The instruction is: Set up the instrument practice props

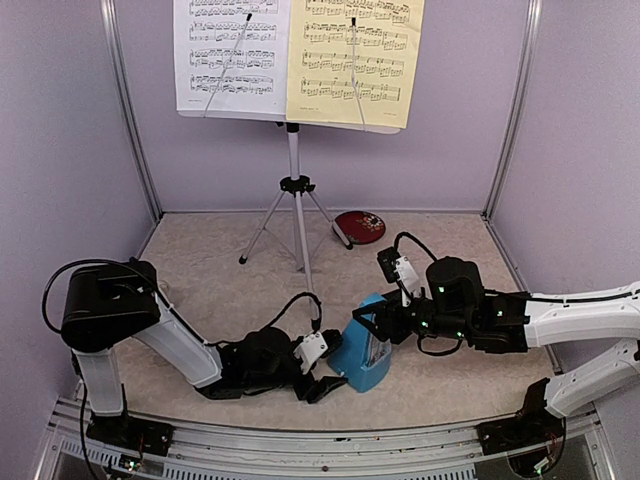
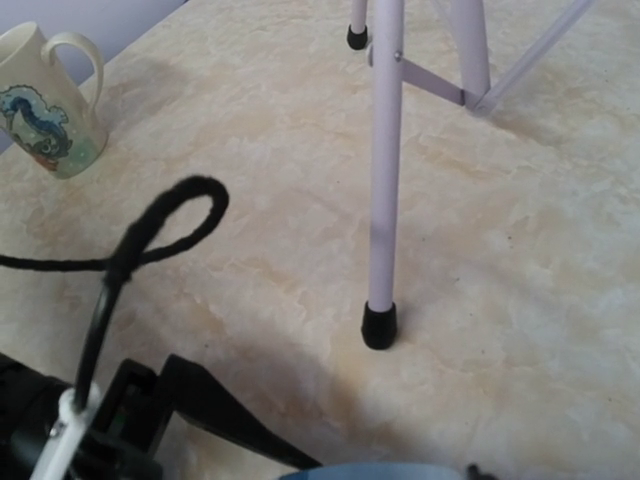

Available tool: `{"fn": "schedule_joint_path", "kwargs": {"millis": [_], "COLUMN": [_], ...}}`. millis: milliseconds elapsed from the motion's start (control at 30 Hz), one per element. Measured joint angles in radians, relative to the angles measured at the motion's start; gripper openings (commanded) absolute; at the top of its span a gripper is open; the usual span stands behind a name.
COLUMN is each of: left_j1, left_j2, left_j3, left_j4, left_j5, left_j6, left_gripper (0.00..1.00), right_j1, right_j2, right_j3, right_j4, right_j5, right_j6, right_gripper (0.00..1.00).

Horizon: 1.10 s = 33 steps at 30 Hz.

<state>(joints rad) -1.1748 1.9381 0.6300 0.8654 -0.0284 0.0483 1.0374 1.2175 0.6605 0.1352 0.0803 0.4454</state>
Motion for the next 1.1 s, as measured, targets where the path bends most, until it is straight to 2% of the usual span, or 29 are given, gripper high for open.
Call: {"fn": "schedule_joint_path", "kwargs": {"millis": [200,433,467,600,700,800,867,967,1100], "left_j1": [0.008,0.016,0.016,0.016,0.017,0.017,0.016,0.017,0.017], "left_j2": [0.000,0.000,0.000,0.001,0.000,-0.012,-0.038,-0.083,-0.131], "left_j3": [0.000,0.000,0.000,0.000,-0.001,-0.023,-0.059,-0.108,-0.158], "left_j4": [0.000,-0.001,-0.001,0.000,0.001,0.002,0.003,0.012,0.029], "left_j5": [0.008,0.016,0.017,0.019,0.015,0.001,-0.014,-0.036,-0.058], "left_j6": [-0.006,-0.010,-0.010,-0.007,-0.002,0.003,0.003,-0.003,-0.024], "left_gripper": [0.61,0.58,0.60,0.82,0.92,0.95,0.96,0.96,0.96], "right_j1": [0.000,0.000,0.000,0.000,0.000,0.000,0.000,0.003,0.019], "right_j2": [0.002,0.002,0.002,0.002,0.003,0.003,0.006,0.018,0.030], "right_j3": [0.000,0.000,0.000,0.000,0.000,0.000,0.000,0.000,0.016], "right_j4": [0.003,0.004,0.004,0.004,0.005,0.006,0.012,0.036,0.087], "right_j5": [-0.011,-0.016,-0.016,-0.017,-0.016,-0.007,0.009,0.022,0.006], "right_j6": [-0.009,-0.030,-0.031,-0.032,-0.032,-0.025,-0.009,0.016,0.026], "right_gripper": [0.34,0.34,0.35,0.35,0.36,0.48,0.65,0.85,0.97]}}
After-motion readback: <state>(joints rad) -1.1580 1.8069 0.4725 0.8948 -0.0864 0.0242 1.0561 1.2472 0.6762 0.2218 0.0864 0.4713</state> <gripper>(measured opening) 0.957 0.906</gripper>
